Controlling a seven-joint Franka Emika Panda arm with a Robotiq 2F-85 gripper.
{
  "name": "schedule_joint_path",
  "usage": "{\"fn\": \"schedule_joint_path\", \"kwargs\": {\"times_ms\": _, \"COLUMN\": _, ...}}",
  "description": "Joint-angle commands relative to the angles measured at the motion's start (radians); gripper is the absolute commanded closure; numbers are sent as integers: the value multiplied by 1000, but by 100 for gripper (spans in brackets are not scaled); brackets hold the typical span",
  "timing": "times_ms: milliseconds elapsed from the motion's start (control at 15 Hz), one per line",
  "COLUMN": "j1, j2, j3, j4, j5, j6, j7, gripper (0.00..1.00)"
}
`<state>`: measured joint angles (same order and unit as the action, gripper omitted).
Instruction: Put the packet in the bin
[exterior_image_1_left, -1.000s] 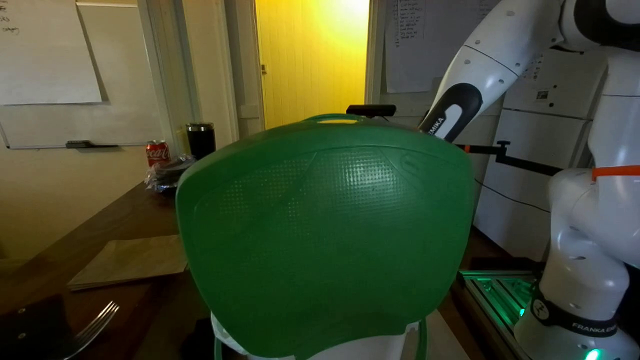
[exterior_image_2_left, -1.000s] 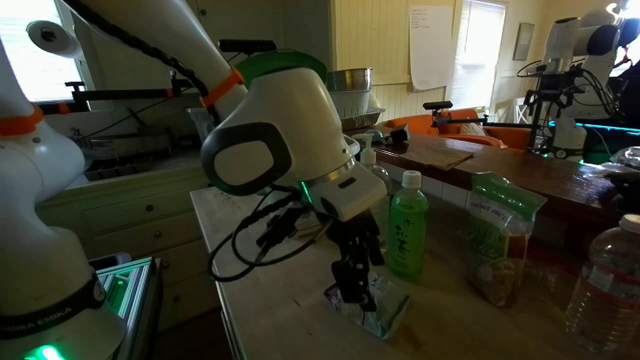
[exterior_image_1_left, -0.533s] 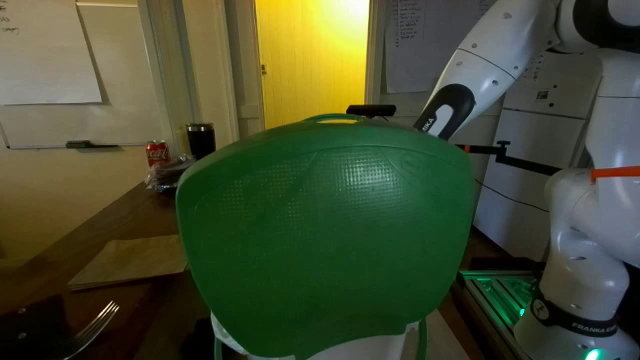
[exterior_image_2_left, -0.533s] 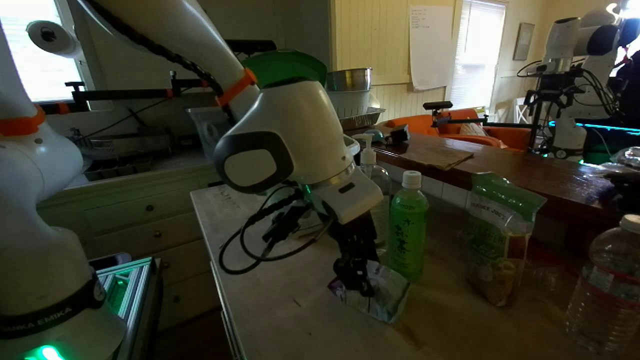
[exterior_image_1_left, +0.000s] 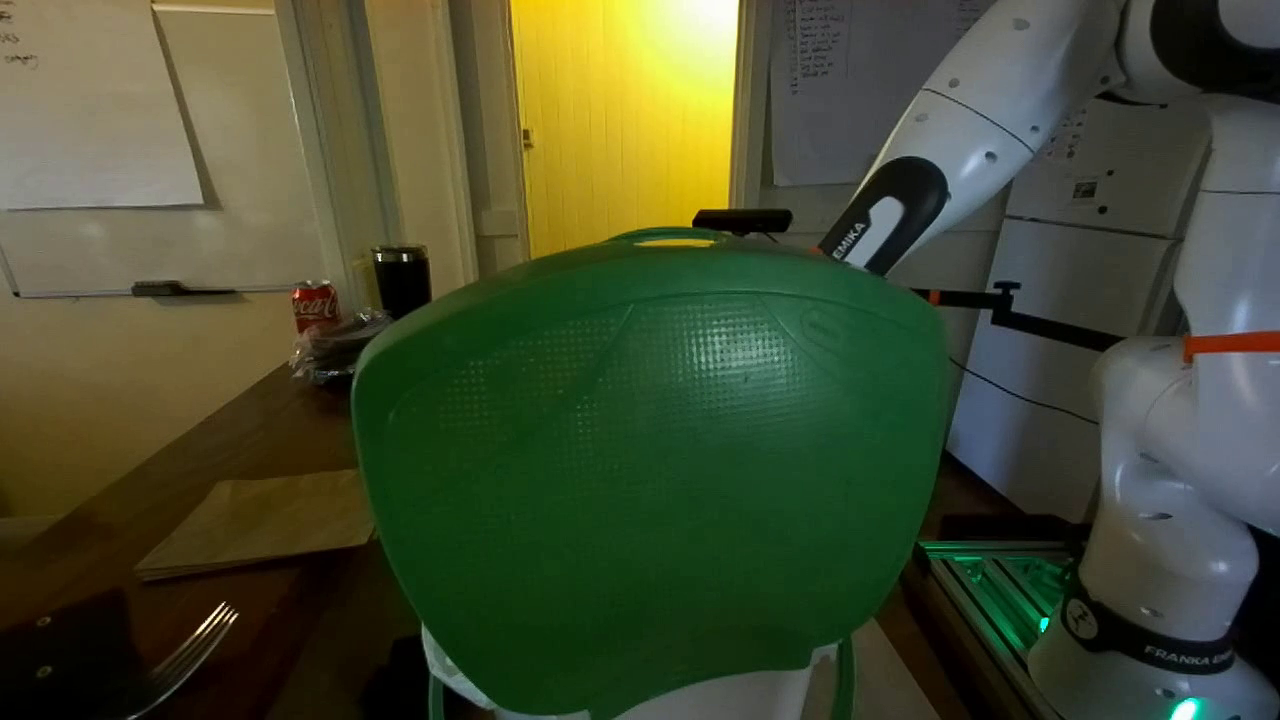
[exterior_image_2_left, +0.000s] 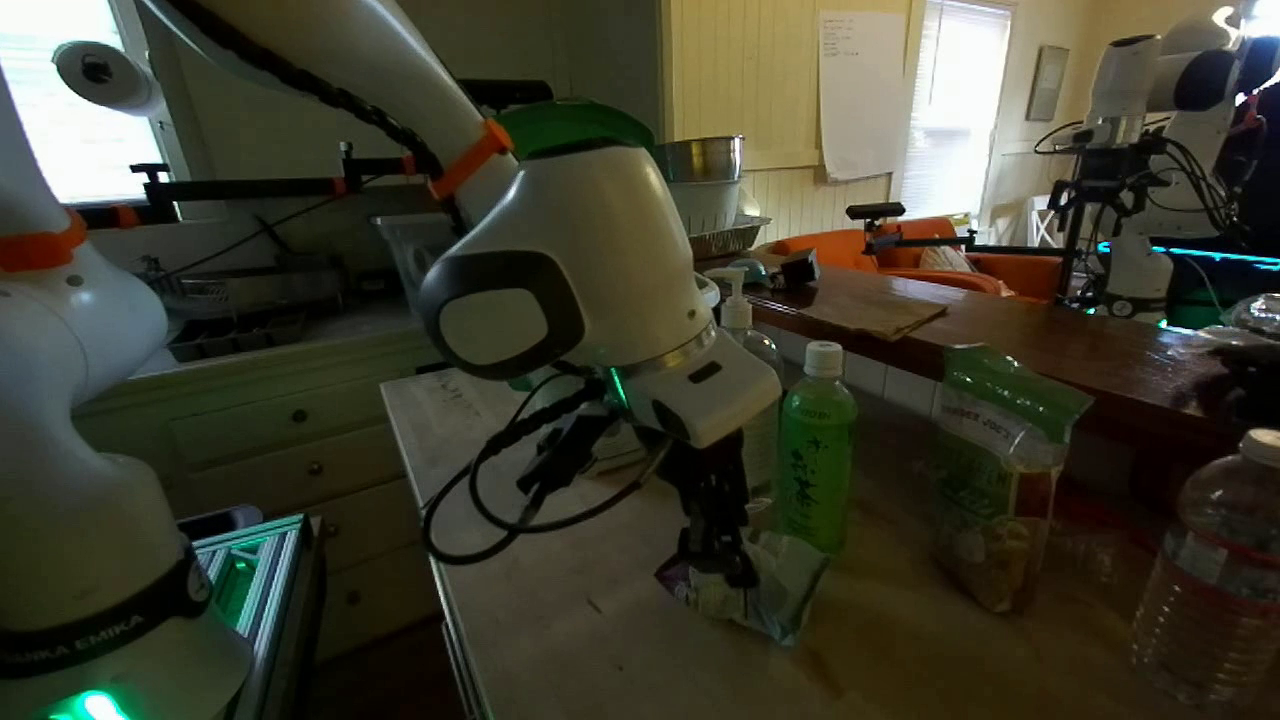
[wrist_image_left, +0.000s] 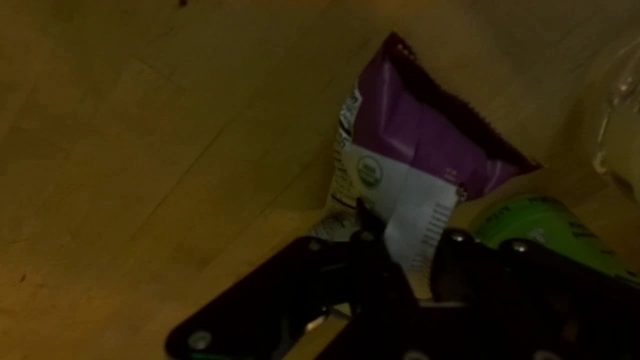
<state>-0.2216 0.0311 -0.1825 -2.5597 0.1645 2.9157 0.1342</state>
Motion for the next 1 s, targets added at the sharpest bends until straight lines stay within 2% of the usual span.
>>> {"fn": "schedule_joint_path", "kwargs": {"times_ms": 0, "j1": -13, "j2": -84, "j3": -35, "j4": -3, "j5": -71, "j6": -130, "j7": -48, "gripper": 96}}
{"fn": "schedule_joint_path", "kwargs": {"times_ms": 67, "j1": -17, "j2": -104, "j3": -42, "j4": -1, "j5": -101, "j6": -159, "j7": -49, "gripper": 98}}
{"fn": "schedule_joint_path", "kwargs": {"times_ms": 267, "j1": -37, "j2": -199, "j3": -50, "j4": 15, "j5": -203, "j6": -271, "j7": -48, "gripper": 97}}
{"fn": "schedule_joint_path", "kwargs": {"times_ms": 467, "j1": -45, "j2": -297, "j3": -40, "j4": 50, "j5": -246, "j6": -371, "j7": -74, "gripper": 97}}
{"fn": "schedule_joint_path", "kwargs": {"times_ms": 800, "j1": 20, "j2": -420, "j3": -32, "j4": 129, "j5": -183, "j6": -454, "j7": -202, "gripper": 97}}
{"fn": "schedule_joint_path", "kwargs": {"times_ms": 933, "j1": 61, "j2": -440, "j3": -33, "j4": 157, "j5": -154, "j6": -446, "j7": -253, "gripper": 97}}
